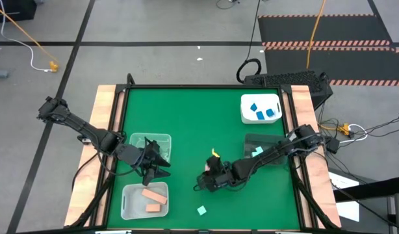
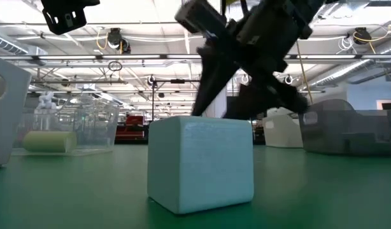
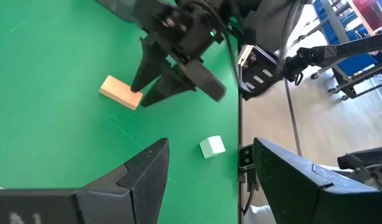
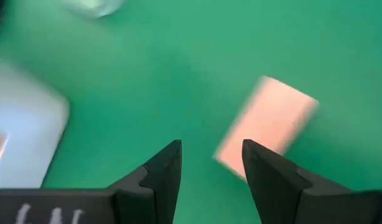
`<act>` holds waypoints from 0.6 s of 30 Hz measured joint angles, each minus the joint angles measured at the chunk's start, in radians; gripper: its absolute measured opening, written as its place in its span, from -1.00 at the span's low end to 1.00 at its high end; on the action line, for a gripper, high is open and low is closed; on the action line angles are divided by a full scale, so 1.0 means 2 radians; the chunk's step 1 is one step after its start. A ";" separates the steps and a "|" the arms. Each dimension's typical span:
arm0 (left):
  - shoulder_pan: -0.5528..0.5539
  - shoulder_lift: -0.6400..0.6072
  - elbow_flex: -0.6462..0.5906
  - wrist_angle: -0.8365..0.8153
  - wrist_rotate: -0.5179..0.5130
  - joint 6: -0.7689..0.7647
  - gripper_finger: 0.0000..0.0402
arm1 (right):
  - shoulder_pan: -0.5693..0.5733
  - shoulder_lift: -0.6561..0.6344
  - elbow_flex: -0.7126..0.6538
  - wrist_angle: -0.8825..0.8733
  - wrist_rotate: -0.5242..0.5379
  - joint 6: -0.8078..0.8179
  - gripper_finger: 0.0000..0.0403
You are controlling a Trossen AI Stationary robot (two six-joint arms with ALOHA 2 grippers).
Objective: Sort & place blocks by color
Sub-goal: Put the brown block into the gray bin
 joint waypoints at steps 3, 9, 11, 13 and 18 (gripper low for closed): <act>0.000 0.000 0.000 0.000 0.000 0.003 0.16 | -0.001 0.000 0.000 -0.050 -0.001 0.100 -0.21; 0.000 0.000 0.000 0.000 0.000 0.015 0.16 | -0.008 0.004 0.000 -0.072 -0.001 0.160 -0.21; 0.000 0.000 0.000 0.000 0.000 0.015 0.16 | -0.013 0.004 0.000 -0.069 -0.001 0.160 -0.21; 0.000 0.000 0.000 0.000 0.000 0.018 0.16 | -0.017 0.004 0.000 -0.063 -0.001 0.159 -0.21; 0.000 0.000 0.000 0.000 0.000 0.018 0.16 | -0.027 0.004 0.000 -0.051 -0.012 0.131 -0.21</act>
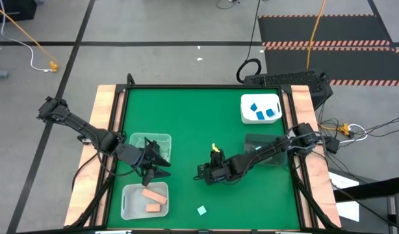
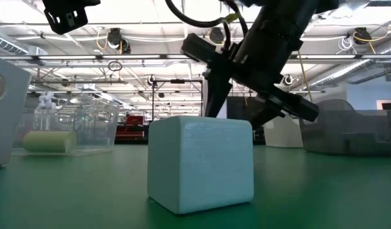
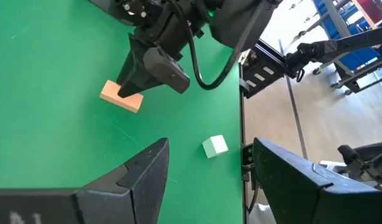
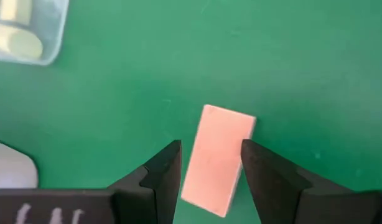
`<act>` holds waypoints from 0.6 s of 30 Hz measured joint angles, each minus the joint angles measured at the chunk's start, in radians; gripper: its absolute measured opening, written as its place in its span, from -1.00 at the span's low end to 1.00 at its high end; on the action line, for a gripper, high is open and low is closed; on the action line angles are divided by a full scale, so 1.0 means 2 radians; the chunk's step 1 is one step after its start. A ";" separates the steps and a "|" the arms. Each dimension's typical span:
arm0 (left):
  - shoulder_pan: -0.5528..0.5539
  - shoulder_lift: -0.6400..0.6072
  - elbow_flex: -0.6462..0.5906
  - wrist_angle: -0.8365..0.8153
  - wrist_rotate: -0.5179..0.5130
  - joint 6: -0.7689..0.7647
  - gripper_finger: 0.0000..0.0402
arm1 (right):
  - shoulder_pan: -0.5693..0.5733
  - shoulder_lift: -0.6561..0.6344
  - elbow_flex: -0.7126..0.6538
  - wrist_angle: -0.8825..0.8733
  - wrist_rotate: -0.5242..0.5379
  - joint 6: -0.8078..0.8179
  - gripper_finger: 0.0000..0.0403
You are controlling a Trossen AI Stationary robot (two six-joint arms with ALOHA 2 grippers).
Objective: Sort & place blocks by color
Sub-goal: Put the brown block into the gray bin
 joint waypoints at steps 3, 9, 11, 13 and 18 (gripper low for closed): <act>0.000 0.000 0.000 0.000 0.000 0.000 0.16 | -0.007 0.001 0.000 -0.002 -0.016 -0.024 -0.20; 0.000 0.000 0.000 0.000 0.000 -0.002 0.16 | -0.014 0.003 0.000 0.005 -0.027 -0.047 0.05; 0.000 0.000 0.000 0.000 0.000 -0.002 0.16 | -0.017 0.003 0.000 0.014 -0.028 -0.052 0.17; 0.000 0.000 0.000 0.000 0.000 -0.002 0.16 | -0.021 0.007 0.000 0.021 -0.027 -0.050 0.28; 0.000 0.000 0.000 0.000 0.000 0.000 0.16 | -0.029 0.020 0.001 0.027 -0.027 -0.050 0.39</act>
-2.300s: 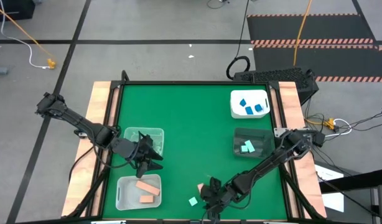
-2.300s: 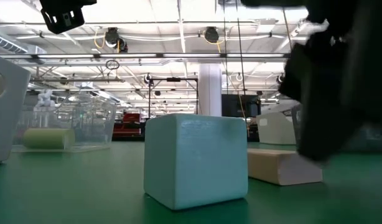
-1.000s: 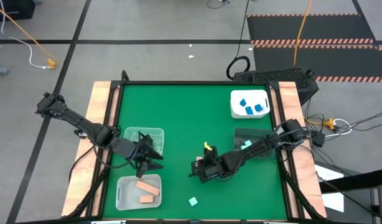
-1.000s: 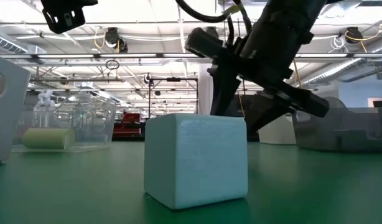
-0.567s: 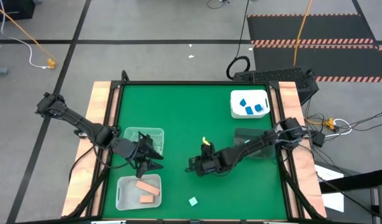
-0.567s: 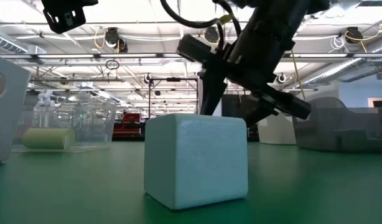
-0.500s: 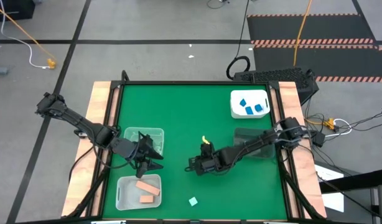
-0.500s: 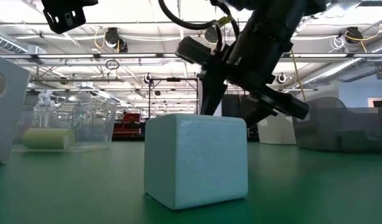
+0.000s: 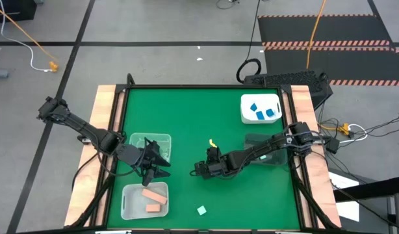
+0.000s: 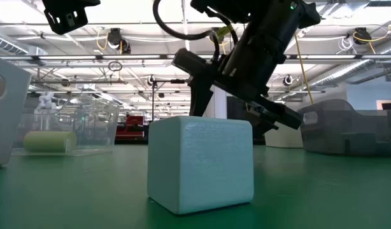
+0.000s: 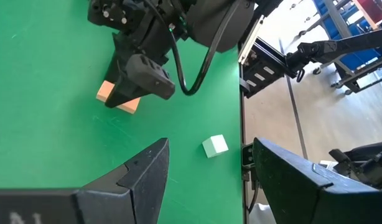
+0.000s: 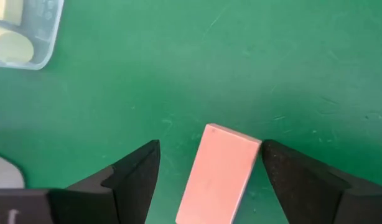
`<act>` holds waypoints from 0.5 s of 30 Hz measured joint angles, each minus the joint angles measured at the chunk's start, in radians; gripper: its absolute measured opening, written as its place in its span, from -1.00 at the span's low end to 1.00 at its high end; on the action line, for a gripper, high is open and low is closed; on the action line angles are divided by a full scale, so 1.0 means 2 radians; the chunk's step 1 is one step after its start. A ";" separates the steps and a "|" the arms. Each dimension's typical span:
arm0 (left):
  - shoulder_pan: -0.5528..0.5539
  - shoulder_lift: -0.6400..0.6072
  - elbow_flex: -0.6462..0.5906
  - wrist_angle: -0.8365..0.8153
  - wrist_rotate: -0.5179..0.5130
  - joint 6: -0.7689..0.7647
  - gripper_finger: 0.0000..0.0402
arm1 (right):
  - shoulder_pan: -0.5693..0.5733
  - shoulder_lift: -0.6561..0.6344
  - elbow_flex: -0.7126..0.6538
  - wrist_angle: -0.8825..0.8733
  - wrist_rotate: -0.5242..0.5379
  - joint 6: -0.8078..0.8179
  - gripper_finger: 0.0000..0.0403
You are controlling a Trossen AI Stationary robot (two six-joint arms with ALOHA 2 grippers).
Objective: Sort & place blocks by color
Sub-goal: Put the brown block into the gray bin
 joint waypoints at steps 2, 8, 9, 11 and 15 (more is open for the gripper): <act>0.000 0.000 0.000 0.000 0.000 0.000 0.16 | 0.000 0.008 0.002 0.000 0.001 -0.001 0.38; 0.000 0.000 0.000 0.000 -0.008 0.000 0.16 | 0.002 0.018 0.002 -0.006 -0.006 -0.040 0.27; 0.000 0.000 0.000 0.000 -0.008 0.000 0.16 | 0.003 0.018 0.002 -0.008 -0.006 -0.050 0.24; 0.000 0.000 0.000 0.000 -0.008 0.003 0.16 | 0.004 0.018 0.001 -0.009 0.001 -0.089 0.17; 0.000 0.000 0.000 0.000 -0.008 0.012 0.16 | 0.011 0.019 0.000 -0.005 0.026 -0.233 0.01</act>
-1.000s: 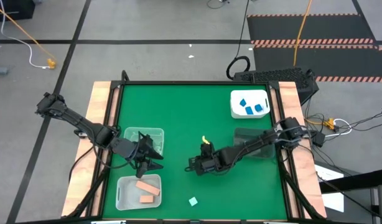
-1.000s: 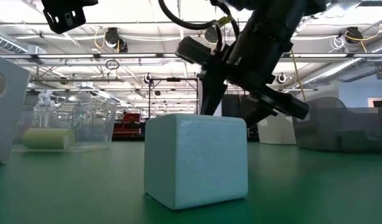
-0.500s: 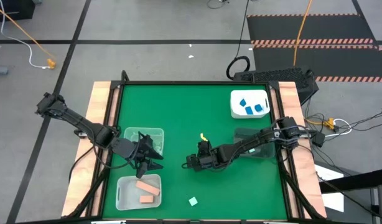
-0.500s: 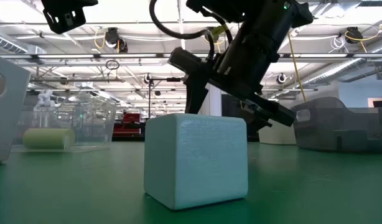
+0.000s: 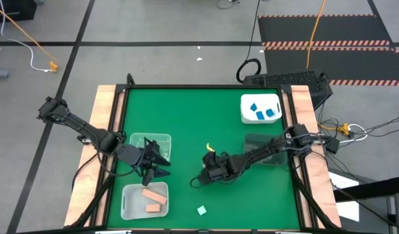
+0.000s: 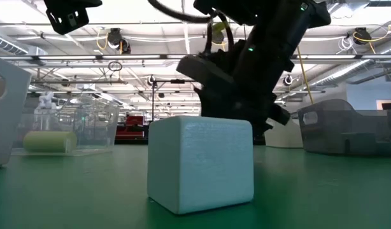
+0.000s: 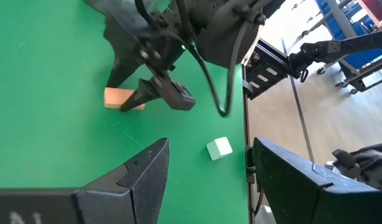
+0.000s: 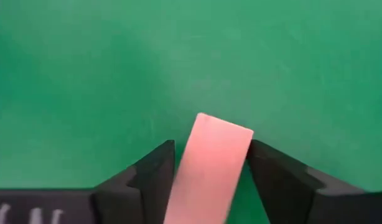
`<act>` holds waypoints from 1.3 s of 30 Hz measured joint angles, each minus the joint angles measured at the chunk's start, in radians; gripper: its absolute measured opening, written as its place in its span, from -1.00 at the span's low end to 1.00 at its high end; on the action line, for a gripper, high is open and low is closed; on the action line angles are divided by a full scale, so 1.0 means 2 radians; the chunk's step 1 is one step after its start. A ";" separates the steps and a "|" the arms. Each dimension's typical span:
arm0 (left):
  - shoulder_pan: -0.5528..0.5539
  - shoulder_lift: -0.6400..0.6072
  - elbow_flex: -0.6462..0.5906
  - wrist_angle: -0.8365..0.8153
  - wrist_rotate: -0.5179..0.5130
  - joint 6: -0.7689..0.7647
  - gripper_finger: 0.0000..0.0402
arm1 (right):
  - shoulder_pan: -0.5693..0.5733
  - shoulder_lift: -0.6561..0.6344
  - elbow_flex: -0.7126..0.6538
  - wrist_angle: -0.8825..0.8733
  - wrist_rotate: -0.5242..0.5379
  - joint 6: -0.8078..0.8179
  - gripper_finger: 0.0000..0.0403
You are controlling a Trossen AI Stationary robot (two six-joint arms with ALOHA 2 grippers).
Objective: Sort & place blocks by color
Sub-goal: Put the brown block into the gray bin
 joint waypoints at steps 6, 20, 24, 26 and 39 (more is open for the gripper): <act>0.000 0.000 0.000 0.000 0.000 -0.001 0.16 | 0.003 0.001 -0.001 0.002 0.013 -0.124 -0.22; 0.000 0.000 0.000 0.000 0.000 -0.010 0.16 | 0.005 -0.014 -0.003 0.061 0.006 -0.188 -0.43; 0.000 0.000 0.000 0.001 0.000 -0.010 0.16 | 0.007 -0.036 -0.002 0.145 0.008 -0.210 -0.43; 0.000 0.000 0.000 0.001 0.000 -0.016 0.16 | 0.008 -0.042 -0.002 0.191 0.010 -0.240 -0.43; 0.020 0.000 0.000 0.002 -0.045 -0.171 0.16 | 0.013 -0.065 -0.002 0.381 0.047 -0.448 -0.41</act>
